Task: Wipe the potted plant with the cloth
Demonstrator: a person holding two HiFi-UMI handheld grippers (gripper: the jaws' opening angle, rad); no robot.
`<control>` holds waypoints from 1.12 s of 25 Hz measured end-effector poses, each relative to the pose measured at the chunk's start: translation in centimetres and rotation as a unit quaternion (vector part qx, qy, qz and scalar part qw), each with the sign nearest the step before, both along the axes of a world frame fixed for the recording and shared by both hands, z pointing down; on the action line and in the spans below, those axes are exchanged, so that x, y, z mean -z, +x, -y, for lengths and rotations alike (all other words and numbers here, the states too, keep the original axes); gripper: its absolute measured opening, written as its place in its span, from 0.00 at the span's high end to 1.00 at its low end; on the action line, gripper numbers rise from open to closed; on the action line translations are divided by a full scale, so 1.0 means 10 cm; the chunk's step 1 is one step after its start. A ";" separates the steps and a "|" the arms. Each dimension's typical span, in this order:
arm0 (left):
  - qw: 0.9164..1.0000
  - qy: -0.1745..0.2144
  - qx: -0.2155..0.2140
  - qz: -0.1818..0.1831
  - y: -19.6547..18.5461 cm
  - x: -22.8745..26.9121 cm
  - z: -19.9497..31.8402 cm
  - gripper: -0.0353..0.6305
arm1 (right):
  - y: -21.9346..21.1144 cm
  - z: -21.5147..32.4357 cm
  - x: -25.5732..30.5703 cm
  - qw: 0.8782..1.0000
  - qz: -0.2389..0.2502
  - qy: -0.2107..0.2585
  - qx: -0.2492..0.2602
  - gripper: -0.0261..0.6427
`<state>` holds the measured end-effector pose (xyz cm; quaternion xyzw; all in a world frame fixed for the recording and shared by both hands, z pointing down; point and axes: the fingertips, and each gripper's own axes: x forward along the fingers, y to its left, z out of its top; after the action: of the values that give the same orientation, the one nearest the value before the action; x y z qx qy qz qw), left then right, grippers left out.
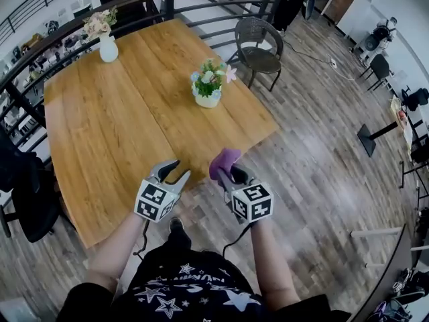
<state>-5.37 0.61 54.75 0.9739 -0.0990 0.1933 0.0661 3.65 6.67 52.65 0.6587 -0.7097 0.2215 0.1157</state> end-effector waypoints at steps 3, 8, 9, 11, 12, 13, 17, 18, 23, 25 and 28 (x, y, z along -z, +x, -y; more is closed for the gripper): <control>1.000 -0.004 0.020 -0.005 -0.09 0.06 -0.21 0.70 | -0.10 -0.26 0.06 1.000 0.002 0.009 0.015 0.84; 0.999 -0.003 0.039 -0.009 -0.27 0.13 -0.56 0.74 | -0.26 -0.67 0.08 1.000 -0.008 0.007 0.024 0.84; 0.999 -0.004 0.041 -0.010 -0.31 0.13 -0.63 0.74 | -0.30 -0.75 0.08 1.000 -0.010 0.007 0.025 0.84; 0.999 -0.009 0.046 -0.011 -0.40 0.12 -0.75 0.75 | -0.36 -0.89 0.09 1.000 -0.012 0.009 0.026 0.84; 0.999 -0.011 0.049 -0.012 -0.44 0.12 -0.79 0.75 | -0.39 -0.96 0.10 0.999 -0.013 0.010 0.028 0.84; 0.999 -0.011 0.052 -0.012 -0.48 0.12 -0.83 0.75 | -0.42 -1.03 0.10 0.999 -0.015 0.010 0.030 0.84; 0.998 -0.007 0.061 -0.011 -0.60 0.14 -1.02 0.79 | -0.48 -1.28 0.09 0.999 -0.021 0.009 0.033 0.84; 0.998 -0.008 0.065 -0.012 -0.63 0.14 -1.07 0.80 | -0.50 -1.33 0.09 0.999 -0.021 0.010 0.032 0.84; 0.997 -0.009 0.077 -0.016 -0.76 0.17 -1.24 0.89 | -0.60 -1.52 0.09 0.999 -0.020 0.016 0.034 0.84; 0.997 -0.005 0.080 -0.016 -0.78 0.19 -1.29 0.94 | -0.63 -1.58 0.08 0.999 -0.021 0.016 0.035 0.84; 0.996 -0.002 0.084 -0.019 -0.83 0.22 -1.37 0.94 | -0.67 -1.65 0.09 0.999 -0.022 0.019 0.037 0.84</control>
<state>-13.68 14.32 52.59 0.9656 -0.1790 0.1683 0.0855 -3.03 23.14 51.75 0.6384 -0.7351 0.1890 0.1275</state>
